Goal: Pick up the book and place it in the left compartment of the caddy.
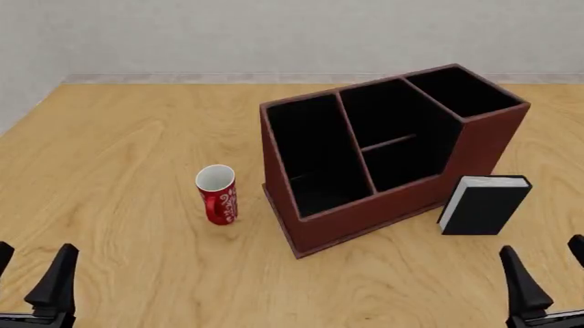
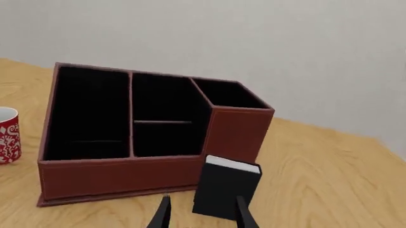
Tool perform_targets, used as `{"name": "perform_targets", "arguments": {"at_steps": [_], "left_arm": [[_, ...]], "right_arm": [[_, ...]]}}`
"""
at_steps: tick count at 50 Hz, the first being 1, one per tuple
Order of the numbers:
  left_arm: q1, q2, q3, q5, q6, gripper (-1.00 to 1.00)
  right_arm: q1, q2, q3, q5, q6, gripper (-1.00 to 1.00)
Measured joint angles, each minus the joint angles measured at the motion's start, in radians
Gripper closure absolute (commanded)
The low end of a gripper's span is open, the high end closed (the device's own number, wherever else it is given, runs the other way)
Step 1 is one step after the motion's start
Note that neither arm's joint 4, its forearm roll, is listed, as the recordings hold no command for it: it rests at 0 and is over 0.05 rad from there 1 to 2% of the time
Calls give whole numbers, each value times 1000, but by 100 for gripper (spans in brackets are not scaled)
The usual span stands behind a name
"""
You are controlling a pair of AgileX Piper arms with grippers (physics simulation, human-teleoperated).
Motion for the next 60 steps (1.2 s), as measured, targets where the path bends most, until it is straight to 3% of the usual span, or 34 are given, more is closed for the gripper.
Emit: {"name": "perform_targets", "arguments": {"at_steps": [26,49,60], "left_arm": [[-24,-2,-13,-3,8,-100],[-34,-2,-11,-9,15,-100],[-38,-2,-13,-8,22,-100]], "right_arm": [[28,260,-169,163,-369,-100],[-9,437,-399,470,-686,-100],[-31,516,-482,561,-800,-100]]}}
